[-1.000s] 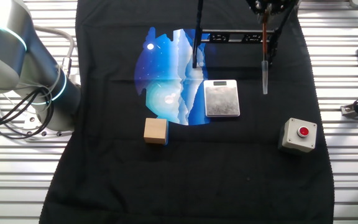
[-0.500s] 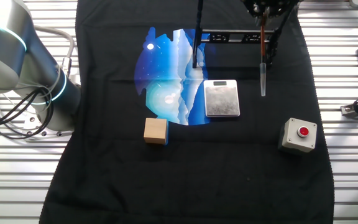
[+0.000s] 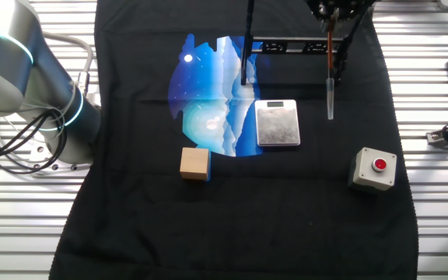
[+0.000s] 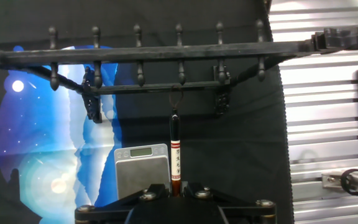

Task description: Place the brush on the pen rack

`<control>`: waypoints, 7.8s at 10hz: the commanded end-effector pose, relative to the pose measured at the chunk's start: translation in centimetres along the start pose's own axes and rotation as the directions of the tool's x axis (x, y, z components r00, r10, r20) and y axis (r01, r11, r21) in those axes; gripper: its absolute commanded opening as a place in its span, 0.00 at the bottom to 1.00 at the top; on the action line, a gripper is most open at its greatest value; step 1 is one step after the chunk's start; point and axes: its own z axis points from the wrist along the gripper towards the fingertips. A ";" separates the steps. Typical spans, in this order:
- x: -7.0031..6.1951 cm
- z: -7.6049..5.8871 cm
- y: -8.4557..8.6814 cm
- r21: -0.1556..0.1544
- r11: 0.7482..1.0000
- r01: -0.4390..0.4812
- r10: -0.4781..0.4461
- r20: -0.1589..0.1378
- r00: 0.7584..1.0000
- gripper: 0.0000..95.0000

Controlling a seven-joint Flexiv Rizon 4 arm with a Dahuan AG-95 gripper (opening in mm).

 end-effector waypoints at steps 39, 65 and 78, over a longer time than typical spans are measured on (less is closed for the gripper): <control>0.4 -1.0 -0.4 -0.006 0.993 0.114 -0.114 0.022 0.993 0.00; -0.7 0.1 -2.0 0.019 1.000 0.017 -0.017 0.025 1.000 0.00; -1.6 0.7 -1.2 0.038 0.999 -0.010 0.008 0.029 1.000 0.00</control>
